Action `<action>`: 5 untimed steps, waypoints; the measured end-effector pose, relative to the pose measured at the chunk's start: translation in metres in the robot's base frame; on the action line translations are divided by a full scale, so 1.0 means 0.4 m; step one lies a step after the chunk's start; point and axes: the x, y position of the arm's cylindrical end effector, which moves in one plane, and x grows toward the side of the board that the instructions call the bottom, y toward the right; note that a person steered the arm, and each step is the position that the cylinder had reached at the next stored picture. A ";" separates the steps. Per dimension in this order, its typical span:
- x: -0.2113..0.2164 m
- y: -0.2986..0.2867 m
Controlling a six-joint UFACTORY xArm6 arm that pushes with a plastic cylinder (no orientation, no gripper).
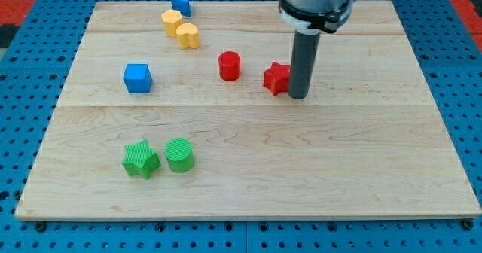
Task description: Slide red circle and red star towards right and down
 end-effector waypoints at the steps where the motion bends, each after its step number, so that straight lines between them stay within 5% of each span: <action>1: 0.019 -0.330; 3: -0.186 -0.430; 5: -0.103 -0.092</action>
